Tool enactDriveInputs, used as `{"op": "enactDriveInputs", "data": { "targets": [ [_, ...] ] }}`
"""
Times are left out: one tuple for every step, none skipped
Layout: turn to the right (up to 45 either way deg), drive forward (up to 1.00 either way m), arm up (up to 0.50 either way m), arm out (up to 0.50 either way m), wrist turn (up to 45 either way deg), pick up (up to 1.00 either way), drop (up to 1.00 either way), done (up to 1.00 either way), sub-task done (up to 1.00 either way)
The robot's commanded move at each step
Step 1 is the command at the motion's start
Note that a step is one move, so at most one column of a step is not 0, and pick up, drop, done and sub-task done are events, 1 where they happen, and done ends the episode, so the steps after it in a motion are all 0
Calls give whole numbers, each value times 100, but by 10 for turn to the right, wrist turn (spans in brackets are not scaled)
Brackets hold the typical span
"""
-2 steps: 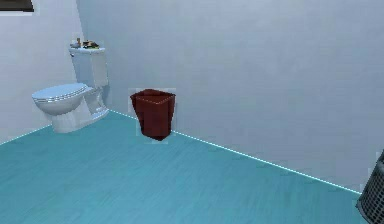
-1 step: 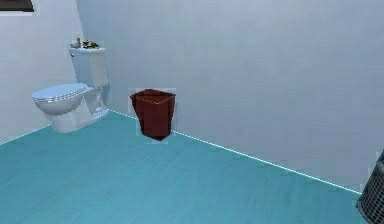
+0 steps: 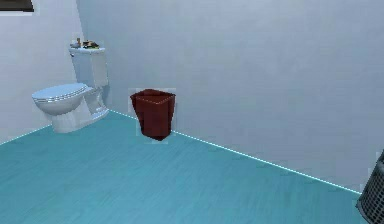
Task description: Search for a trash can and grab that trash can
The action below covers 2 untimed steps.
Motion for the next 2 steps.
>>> {"op": "enactDriveInputs", "data": {
  "targets": [
    [0, 0, 10, 0, 0, 0, 0, 0, 0],
    [0, 0, 0, 0, 0, 0, 0, 100, 0]
  ]
}}
